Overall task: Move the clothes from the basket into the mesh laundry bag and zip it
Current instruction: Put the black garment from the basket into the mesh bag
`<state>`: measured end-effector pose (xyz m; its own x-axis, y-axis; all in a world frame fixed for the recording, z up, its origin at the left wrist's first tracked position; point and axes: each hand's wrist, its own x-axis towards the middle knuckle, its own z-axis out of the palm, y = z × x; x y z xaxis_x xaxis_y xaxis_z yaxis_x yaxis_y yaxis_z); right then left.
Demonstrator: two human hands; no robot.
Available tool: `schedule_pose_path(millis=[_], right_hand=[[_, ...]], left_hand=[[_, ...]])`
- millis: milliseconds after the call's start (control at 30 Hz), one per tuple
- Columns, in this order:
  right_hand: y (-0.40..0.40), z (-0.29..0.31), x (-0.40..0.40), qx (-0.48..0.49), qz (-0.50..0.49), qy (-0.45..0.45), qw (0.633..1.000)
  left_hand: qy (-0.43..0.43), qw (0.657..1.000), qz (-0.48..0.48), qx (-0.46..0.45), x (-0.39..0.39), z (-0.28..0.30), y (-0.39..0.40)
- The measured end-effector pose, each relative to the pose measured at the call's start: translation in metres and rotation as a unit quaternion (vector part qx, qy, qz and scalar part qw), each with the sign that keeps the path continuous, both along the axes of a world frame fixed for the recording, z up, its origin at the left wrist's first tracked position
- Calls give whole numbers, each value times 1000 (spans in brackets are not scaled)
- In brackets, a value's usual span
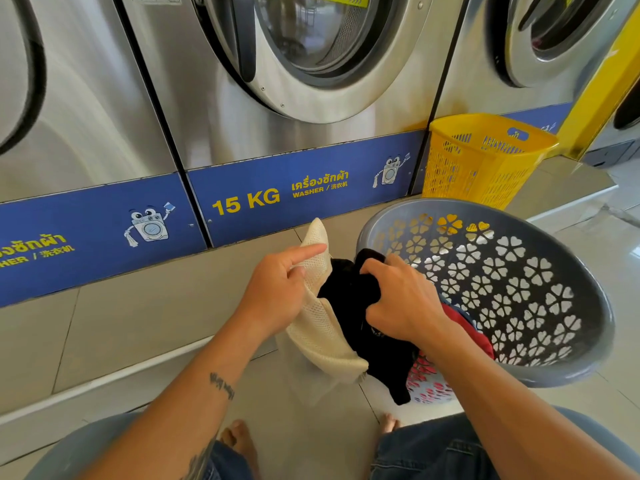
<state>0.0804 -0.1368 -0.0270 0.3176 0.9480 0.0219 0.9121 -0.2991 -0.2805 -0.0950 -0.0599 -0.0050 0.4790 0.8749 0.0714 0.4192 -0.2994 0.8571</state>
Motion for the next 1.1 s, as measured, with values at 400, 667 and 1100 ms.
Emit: schedule_pose_path(millis=[400,667,1100], right_hand=[[9,-31,-45,31,80,527,846],[3,-23,-43,9,183,147,972],[3,-18,-46,-78,46,15,996]], left_hand=[[-142,987,-43,55,-1,21,-3],[-107,988,83,71,-36,29,19],[103,976,-8,191,-46,-5,18]])
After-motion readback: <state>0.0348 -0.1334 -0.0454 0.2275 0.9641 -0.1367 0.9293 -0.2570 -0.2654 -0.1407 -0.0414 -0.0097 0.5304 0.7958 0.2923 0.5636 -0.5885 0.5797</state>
